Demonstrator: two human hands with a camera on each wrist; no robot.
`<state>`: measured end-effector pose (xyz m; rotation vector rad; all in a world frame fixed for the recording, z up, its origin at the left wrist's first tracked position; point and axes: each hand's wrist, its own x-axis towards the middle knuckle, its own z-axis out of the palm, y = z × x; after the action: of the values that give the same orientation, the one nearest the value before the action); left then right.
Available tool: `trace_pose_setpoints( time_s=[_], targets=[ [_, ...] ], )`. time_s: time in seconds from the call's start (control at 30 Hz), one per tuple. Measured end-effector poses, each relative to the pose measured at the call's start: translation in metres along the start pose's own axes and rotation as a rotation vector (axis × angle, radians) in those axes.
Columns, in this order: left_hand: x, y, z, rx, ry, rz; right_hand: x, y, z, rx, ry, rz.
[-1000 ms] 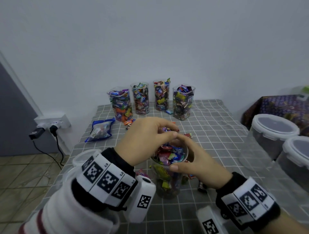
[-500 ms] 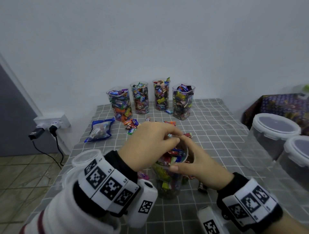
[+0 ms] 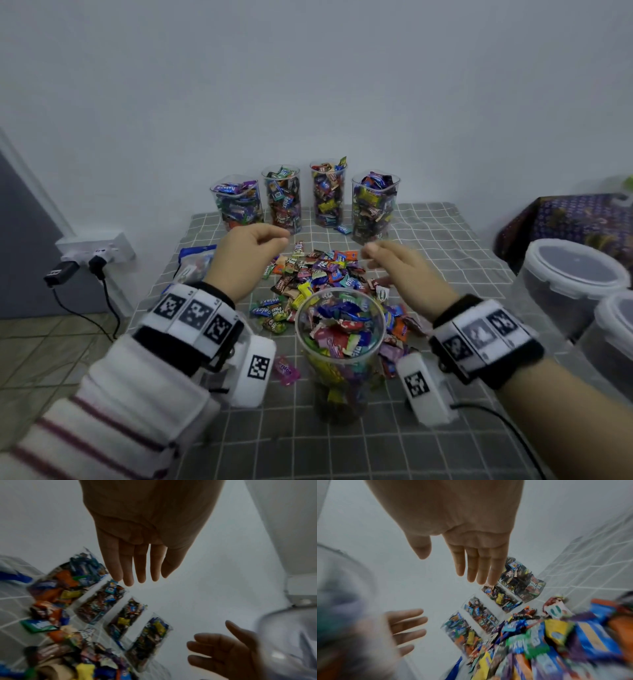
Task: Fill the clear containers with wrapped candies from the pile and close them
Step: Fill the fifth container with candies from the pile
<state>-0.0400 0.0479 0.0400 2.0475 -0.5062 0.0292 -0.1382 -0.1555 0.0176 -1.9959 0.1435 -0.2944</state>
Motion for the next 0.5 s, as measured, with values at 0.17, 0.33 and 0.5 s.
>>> trace_pose_setpoints(
  time_s=[0.17,0.33,0.5],
  targets=[
    [0.036,-0.022,0.004,0.138,0.057,-0.088,0.063,0.006,0.006,-0.248,0.035,0.055],
    [0.072,-0.048,0.013,0.312,-0.062,-0.180,0.114,0.012,0.020,-0.500,-0.041,0.120],
    [0.096,-0.065,0.030,0.555,-0.177,-0.269,0.160,0.029,0.035,-0.559,-0.160,0.269]
  ],
)
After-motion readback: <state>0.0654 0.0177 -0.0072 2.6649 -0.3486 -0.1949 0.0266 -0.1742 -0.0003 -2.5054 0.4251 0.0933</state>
